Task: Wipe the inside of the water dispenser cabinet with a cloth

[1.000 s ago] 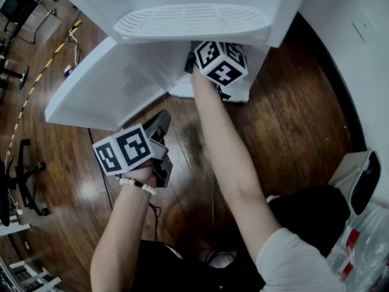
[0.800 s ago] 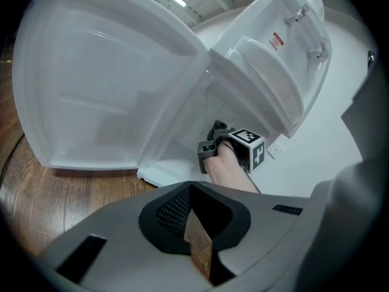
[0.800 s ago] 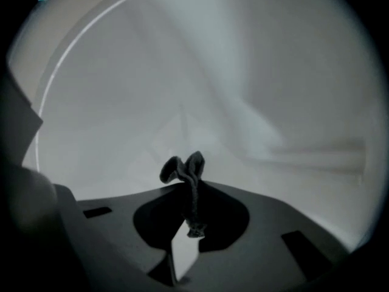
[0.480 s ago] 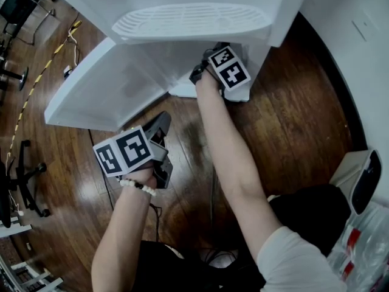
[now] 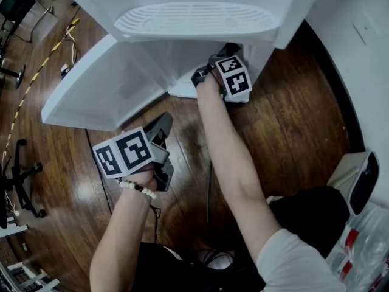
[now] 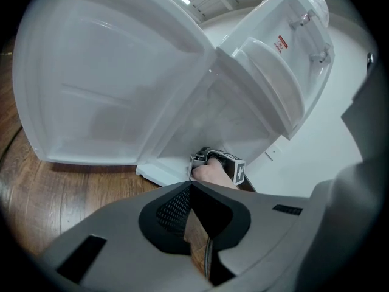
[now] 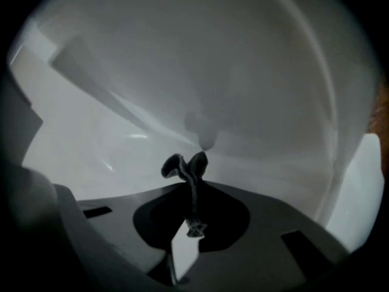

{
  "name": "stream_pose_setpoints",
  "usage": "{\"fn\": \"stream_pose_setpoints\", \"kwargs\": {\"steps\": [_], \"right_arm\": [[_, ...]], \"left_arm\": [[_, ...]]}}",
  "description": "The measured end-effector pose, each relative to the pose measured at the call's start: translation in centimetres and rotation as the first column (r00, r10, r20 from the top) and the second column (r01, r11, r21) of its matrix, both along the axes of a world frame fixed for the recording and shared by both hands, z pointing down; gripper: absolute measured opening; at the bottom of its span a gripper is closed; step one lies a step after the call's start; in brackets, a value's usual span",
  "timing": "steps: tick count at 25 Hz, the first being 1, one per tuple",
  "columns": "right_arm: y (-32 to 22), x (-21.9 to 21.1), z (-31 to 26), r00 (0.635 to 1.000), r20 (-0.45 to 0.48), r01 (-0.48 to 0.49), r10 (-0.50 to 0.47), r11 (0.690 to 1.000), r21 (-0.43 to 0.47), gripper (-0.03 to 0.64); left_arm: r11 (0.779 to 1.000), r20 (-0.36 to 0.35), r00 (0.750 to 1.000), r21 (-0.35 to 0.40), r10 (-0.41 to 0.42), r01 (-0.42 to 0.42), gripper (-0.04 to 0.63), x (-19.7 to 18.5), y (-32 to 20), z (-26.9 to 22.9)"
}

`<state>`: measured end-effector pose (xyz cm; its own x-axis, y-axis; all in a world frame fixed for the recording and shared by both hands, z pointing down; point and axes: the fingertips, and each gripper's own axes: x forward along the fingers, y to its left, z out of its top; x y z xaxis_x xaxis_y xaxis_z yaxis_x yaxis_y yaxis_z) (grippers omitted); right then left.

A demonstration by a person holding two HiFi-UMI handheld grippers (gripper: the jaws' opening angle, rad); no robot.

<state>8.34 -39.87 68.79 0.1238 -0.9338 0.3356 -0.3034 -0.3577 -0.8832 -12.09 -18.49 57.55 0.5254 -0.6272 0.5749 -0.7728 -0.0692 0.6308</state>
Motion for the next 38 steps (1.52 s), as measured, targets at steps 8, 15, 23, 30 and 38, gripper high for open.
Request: {"fn": "stream_pose_setpoints", "kwargs": {"steps": [8, 15, 23, 30, 38], "right_arm": [[1.5, 0.5, -7.5, 0.988, -0.142, -0.039, 0.066, 0.982, 0.186, 0.04], [3.5, 0.8, -16.4, 0.954, -0.271, -0.02, 0.132, 0.925, 0.38, 0.04], [5.4, -0.8, -22.5, 0.895, -0.404, 0.054, 0.189, 0.853, 0.518, 0.04], [4.2, -1.0, -12.7, 0.968, -0.224, -0.032, 0.115, 0.938, 0.346, 0.04], [4.3, -0.3, -0.2, 0.982, 0.101, -0.17, 0.159, 0.979, 0.109, 0.04]], "left_arm": [[0.998, -0.063, 0.996, 0.015, 0.057, -0.056, -0.008, 0.1, 0.6, -0.9], [0.991, -0.075, 0.989, 0.039, 0.13, -0.127, -0.008, -1.3, 2.3, -2.1], [0.989, -0.07, 0.987, 0.047, 0.142, -0.139, -0.008, -3.6, 2.7, -1.7], [0.993, -0.068, 0.991, 0.034, 0.112, -0.11, -0.008, -4.6, 2.7, -1.4], [0.995, -0.057, 0.994, 0.024, 0.097, -0.096, -0.008, -5.4, 2.3, -0.6]]}}
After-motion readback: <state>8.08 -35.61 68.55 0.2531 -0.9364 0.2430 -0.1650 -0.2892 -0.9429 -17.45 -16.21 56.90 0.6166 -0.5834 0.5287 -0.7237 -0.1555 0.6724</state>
